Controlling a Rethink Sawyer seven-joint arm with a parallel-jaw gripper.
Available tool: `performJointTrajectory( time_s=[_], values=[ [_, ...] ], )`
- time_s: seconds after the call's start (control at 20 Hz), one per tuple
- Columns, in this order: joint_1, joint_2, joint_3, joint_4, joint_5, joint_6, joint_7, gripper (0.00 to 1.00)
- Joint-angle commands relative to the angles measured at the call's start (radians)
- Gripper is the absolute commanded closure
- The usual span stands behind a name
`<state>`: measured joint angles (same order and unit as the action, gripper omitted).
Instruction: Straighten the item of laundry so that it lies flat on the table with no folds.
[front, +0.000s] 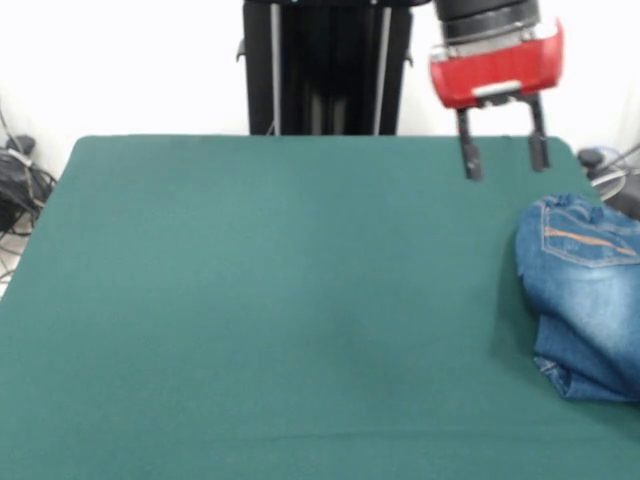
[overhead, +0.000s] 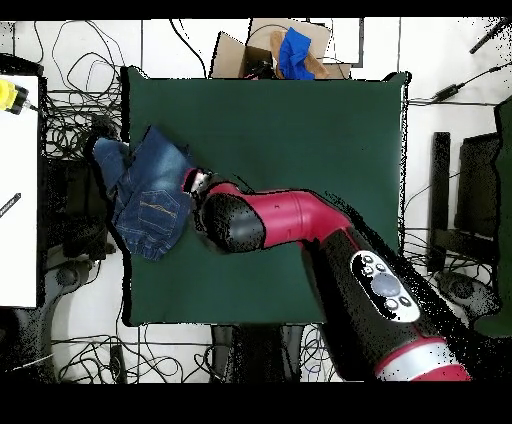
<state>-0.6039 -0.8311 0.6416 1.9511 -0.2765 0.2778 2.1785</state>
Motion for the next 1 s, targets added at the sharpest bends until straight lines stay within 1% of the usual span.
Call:
performJointTrajectory(
  time_s=[0.05, 0.25, 0.35, 0.45, 0.7, 0.8, 0.9, 1.0],
  values=[
    [-0.007, 0.081, 0.049, 0.062, -0.115, 0.041, -0.114, 0.00],
    [0.044, 0.145, -0.001, 0.024, -0.173, -0.032, -0.074, 0.00],
    [0.031, 0.162, 0.021, 0.017, -0.186, -0.017, -0.088, 0.00],
    [0.030, 0.167, 0.032, 0.035, -0.198, -0.036, -0.069, 0.00],
    [0.089, 0.100, 0.006, 0.095, -0.203, -0.074, 0.021, 0.00],
    [0.128, 0.089, -0.027, 0.112, -0.219, -0.113, 0.055, 0.00],
    [0.193, 0.098, -0.086, 0.105, -0.247, -0.167, 0.089, 0.00],
    [0.269, 0.141, -0.161, 0.079, -0.273, -0.233, 0.114, 0.00]
  ],
)
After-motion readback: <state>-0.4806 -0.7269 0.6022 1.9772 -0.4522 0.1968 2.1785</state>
